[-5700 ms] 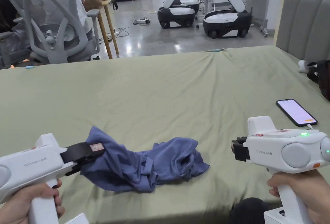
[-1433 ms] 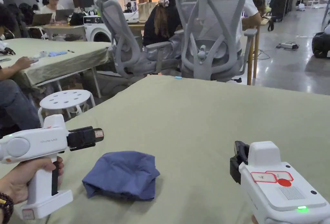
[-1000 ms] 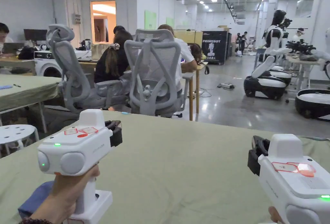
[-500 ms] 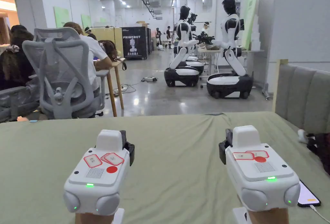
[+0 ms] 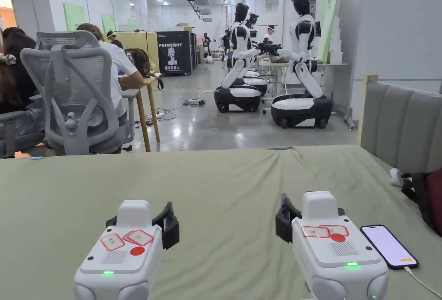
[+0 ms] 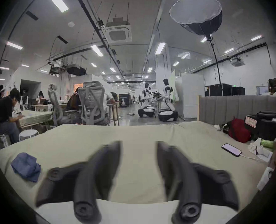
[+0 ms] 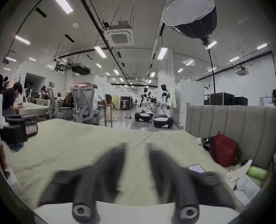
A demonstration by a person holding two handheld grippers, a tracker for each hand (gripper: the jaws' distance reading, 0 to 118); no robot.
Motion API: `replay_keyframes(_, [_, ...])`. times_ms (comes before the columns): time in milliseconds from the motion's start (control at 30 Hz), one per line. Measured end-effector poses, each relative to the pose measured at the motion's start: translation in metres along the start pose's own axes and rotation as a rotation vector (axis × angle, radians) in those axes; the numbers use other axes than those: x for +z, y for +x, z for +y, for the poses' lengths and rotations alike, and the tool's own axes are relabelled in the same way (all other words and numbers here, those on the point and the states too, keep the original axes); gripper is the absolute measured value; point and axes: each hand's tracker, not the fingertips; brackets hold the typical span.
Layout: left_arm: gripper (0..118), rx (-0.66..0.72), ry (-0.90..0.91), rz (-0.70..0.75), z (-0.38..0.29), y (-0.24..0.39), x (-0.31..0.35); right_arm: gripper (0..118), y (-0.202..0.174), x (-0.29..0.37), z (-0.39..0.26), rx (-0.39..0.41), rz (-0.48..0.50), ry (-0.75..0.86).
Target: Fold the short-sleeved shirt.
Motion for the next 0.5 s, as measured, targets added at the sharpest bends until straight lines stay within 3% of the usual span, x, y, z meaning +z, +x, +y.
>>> replay_keyframes(33, [89, -0.004, -0.002, 0.004, -0.002, -0.001, -0.001, 91, -0.002, -0.002, -0.001, 0.001, 0.002, -0.009])
replay_keyframes(67, [114, -0.008, -0.012, 0.009, -0.005, -0.003, -0.003, 118, -0.003, -0.002, -0.003, 0.004, -0.001, -0.011])
replay_keyframes(133, [118, -0.013, 0.018, 0.022, -0.009, -0.011, 0.003, 118, -0.008, 0.008, -0.003, 0.036, -0.005, 0.065])
replay_keyframes(200, [118, 0.002, 0.031, 0.01, -0.012, -0.017, 0.006, 118, -0.011, 0.011, -0.003, 0.064, -0.026, 0.042])
replay_keyframes(500, [118, 0.072, 0.033, 0.031, -0.014, -0.03, 0.005, 118, -0.014, 0.01, -0.004, 0.034, -0.005, 0.019])
